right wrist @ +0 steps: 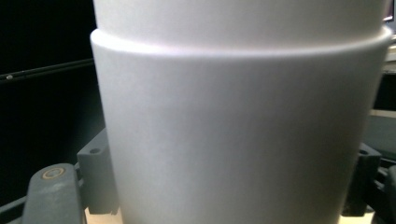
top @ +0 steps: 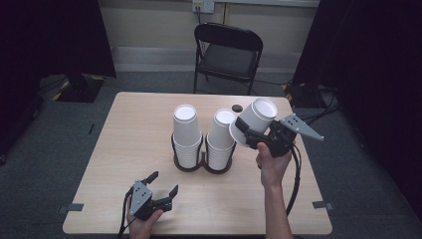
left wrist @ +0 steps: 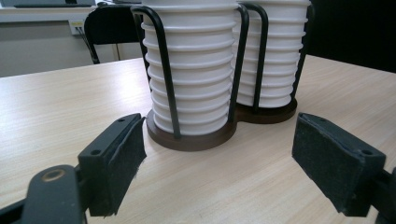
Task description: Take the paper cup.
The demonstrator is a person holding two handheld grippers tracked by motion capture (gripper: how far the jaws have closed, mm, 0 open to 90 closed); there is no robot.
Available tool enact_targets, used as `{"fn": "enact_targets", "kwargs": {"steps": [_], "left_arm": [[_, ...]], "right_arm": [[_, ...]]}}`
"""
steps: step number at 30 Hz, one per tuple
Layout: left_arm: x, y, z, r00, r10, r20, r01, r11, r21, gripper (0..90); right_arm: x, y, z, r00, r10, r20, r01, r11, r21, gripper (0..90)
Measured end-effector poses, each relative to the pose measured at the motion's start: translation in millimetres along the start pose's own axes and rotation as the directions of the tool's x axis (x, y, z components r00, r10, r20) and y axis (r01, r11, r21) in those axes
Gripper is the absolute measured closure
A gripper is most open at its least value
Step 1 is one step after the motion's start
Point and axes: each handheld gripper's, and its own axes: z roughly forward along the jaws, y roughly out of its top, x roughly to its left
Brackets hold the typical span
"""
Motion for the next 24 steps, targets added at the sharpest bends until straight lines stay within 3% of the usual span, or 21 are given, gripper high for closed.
{"fn": "enact_targets", "kwargs": {"steps": [2,5,14,24], "left_arm": [[-0.3,0.3,0.3,1.0000,-0.004,-0.003,0.004,1.0000,0.005,18.2],[2.3,2.8,-0.3,0.9986,-0.052,-0.004,0.052,0.9986,-0.011,21.0],[3.0,6.2,-0.6,0.9932,-0.101,0.057,0.103,0.9944,-0.025,22.2],[-3.1,11.5,5.0,0.9836,-0.096,0.153,0.103,0.9940,-0.038,27.9]], "right_arm": [[0.5,-1.7,-2.8,1.0000,0.001,0.003,-0.001,1.0000,0.010,16.8],[1.7,-4.5,-8.1,0.9995,0.033,-0.004,-0.033,0.9994,0.013,16.8],[6.3,-18.2,-17.5,0.9957,0.092,-0.015,-0.091,0.9951,0.040,16.9],[16.0,-41.5,-20.8,0.9925,0.116,-0.039,-0.113,0.9907,0.077,16.9]]}}
